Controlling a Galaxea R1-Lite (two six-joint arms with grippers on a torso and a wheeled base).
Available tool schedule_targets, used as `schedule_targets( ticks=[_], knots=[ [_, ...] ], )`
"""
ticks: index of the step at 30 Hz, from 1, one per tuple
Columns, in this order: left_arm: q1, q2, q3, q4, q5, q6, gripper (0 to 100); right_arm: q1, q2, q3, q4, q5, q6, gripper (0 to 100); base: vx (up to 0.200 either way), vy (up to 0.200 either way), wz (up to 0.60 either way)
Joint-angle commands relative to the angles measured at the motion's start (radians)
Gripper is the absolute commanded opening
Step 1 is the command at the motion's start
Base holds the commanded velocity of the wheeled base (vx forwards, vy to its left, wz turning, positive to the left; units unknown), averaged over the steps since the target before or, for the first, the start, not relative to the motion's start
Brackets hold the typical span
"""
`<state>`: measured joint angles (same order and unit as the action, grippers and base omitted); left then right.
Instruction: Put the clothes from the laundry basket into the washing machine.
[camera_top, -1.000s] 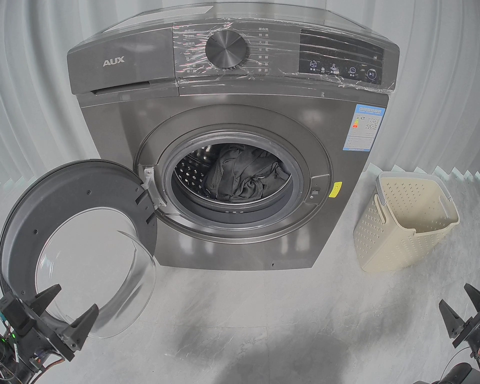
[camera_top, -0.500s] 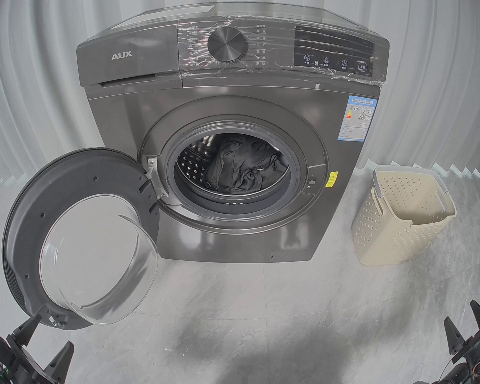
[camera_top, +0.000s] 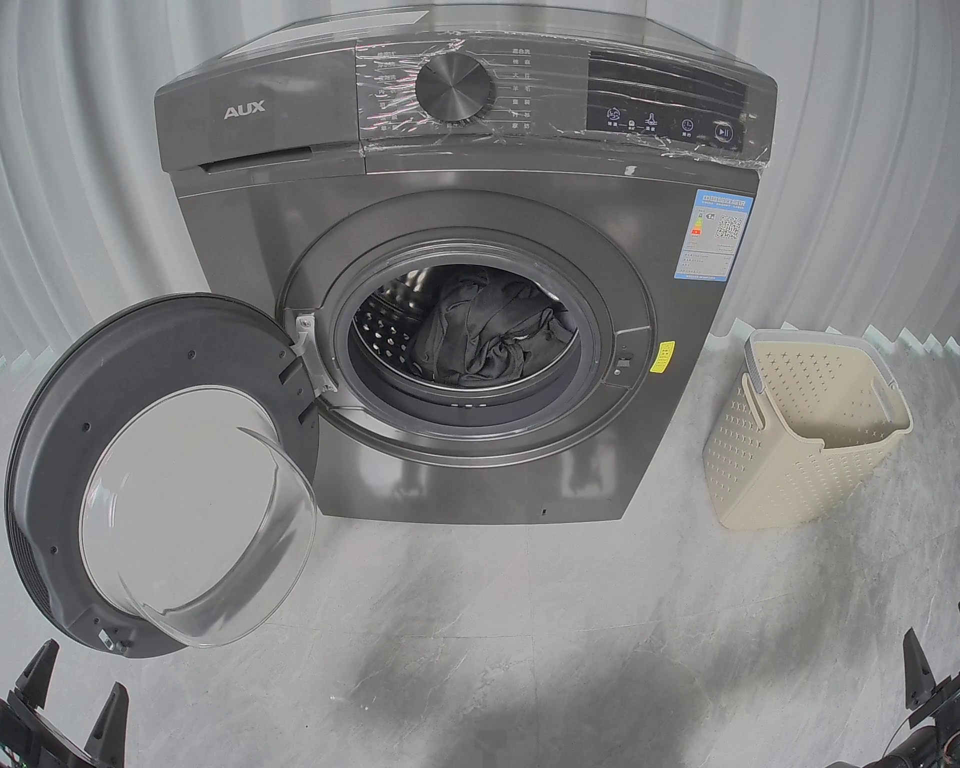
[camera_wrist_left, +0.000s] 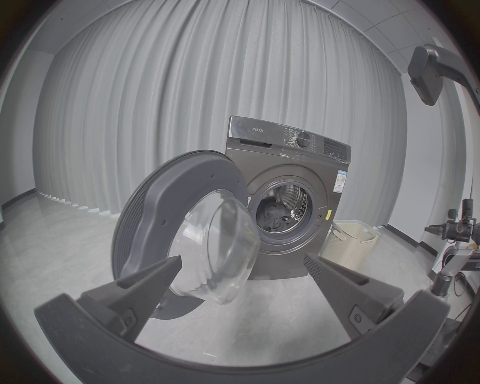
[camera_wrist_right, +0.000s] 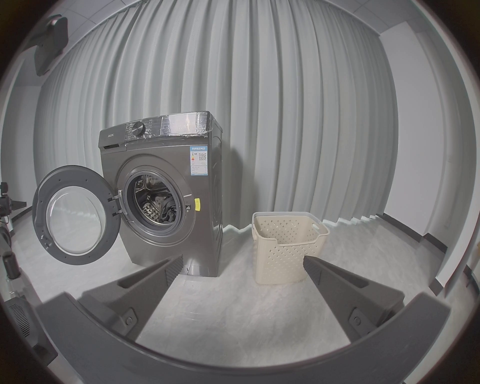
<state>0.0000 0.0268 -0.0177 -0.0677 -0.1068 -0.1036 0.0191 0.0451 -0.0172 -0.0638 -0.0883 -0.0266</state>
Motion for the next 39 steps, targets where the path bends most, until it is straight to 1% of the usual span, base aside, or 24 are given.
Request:
schedule_targets(
  ticks=[1, 2, 4, 8, 9, 11, 12, 13, 14, 15, 16, 17, 18, 19, 21, 22, 23, 24, 26, 29, 33, 35, 37, 39],
  knots=[
    [0.002, -0.025, 0.016, 0.012, 0.061, 0.027, 100, -0.021, -0.045, 0.017, -0.001, 0.010, -0.006, 100, 0.000, 0.000, 0.00],
    [0.002, -0.025, 0.016, 0.017, 0.099, 0.058, 100, -0.021, -0.045, 0.017, -0.007, 0.021, -0.009, 100, 0.000, 0.000, 0.00],
    [0.002, -0.024, 0.016, 0.063, 0.116, 0.074, 100, -0.021, -0.045, 0.017, -0.028, 0.035, -0.013, 100, 0.000, 0.000, 0.00],
    [0.000, -0.022, 0.012, 0.088, 0.105, 0.082, 100, -0.019, -0.045, 0.017, -0.001, 0.062, -0.009, 100, 0.000, 0.000, 0.00],
    [0.000, -0.022, 0.016, 0.074, 0.104, 0.085, 100, -0.019, -0.045, 0.014, 0.018, 0.061, 0.017, 100, 0.000, 0.000, 0.00],
    [0.000, -0.022, 0.016, 0.072, 0.104, 0.085, 100, -0.019, -0.045, 0.013, 0.019, 0.065, 0.024, 100, 0.000, 0.000, 0.00],
    [0.000, -0.024, 0.016, 0.072, 0.105, 0.085, 100, -0.021, -0.044, 0.011, 0.019, 0.108, 0.036, 100, 0.000, 0.000, 0.00],
    [0.000, -0.024, 0.016, 0.072, 0.105, 0.087, 100, -0.021, -0.044, 0.011, 0.021, 0.116, 0.039, 100, 0.000, 0.000, 0.00],
    [0.000, -0.024, 0.016, 0.072, 0.105, 0.087, 100, -0.021, -0.044, 0.011, 0.021, 0.116, 0.039, 100, 0.000, 0.000, 0.00],
    [0.000, -0.024, 0.016, 0.072, 0.107, 0.087, 100, -0.021, -0.042, 0.011, 0.025, 0.084, 0.042, 100, 0.000, 0.000, 0.00],
    [0.000, -0.024, 0.016, 0.072, 0.107, 0.087, 100, -0.021, -0.042, 0.011, 0.025, 0.071, 0.042, 100, 0.000, 0.000, 0.00],
    [0.000, -0.022, 0.016, 0.072, 0.104, 0.085, 100, -0.022, -0.042, 0.006, 0.035, 0.018, 0.025, 100, 0.000, 0.000, 0.00],
    [0.000, -0.024, 0.016, 0.072, 0.104, 0.087, 100, -0.022, -0.042, 0.003, 0.042, 0.025, 0.010, 100, 0.000, 0.000, 0.00],
    [0.000, -0.024, 0.016, 0.072, 0.104, 0.087, 100, -0.022, -0.042, 0.002, 0.042, 0.068, -0.004, 100, 0.000, 0.000, 0.00],
    [0.000, -0.024, 0.016, 0.072, 0.104, 0.091, 100, -0.021, -0.042, 0.003, 0.042, 0.199, 0.011, 100, 0.000, 0.000, 0.00],
    [0.000, -0.024, 0.016, 0.072, 0.104, 0.091, 100, -0.019, -0.044, 0.003, 0.044, 0.226, 0.048, 100, 0.000, 0.000, 0.00],
    [0.000, -0.024, 0.016, 0.072, 0.104, 0.091, 100, -0.022, -0.042, 0.003, 0.038, 0.232, 0.097, 100, 0.000, 0.000, 0.00],
    [0.000, -0.022, 0.016, 0.072, 0.104, 0.091, 100, -0.022, -0.042, 0.008, 0.029, 0.232, 0.111, 100, 0.000, 0.000, 0.00],
    [0.000, -0.024, 0.016, 0.072, 0.104, 0.090, 100, -0.022, -0.041, 0.010, 0.022, 0.202, 0.096, 100, 0.000, 0.000, 0.00],
    [0.000, -0.024, 0.016, 0.072, 0.104, 0.091, 100, -0.022, -0.041, 0.010, 0.032, 0.104, 0.074, 100, 0.000, 0.000, 0.00],
    [0.000, -0.022, 0.016, 0.072, 0.104, 0.090, 100, -0.022, -0.041, 0.008, 0.030, 0.110, 0.077, 100, 0.000, 0.000, 0.00],
    [0.000, -0.024, 0.016, 0.072, 0.105, 0.091, 100, -0.022, -0.041, 0.016, 0.059, 0.091, 0.042, 100, -0.200, 0.000, 0.00],
    [0.000, -0.024, 0.016, 0.072, 0.105, 0.093, 100, -0.024, -0.041, 0.008, 0.090, 0.101, -0.009, 100, -0.100, 0.000, 0.00],
    [0.000, -0.022, 0.016, 0.072, 0.105, 0.088, 100, -0.021, -0.042, 0.005, 0.096, 0.113, -0.013, 100, 0.000, 0.000, 0.00]
  ],
)
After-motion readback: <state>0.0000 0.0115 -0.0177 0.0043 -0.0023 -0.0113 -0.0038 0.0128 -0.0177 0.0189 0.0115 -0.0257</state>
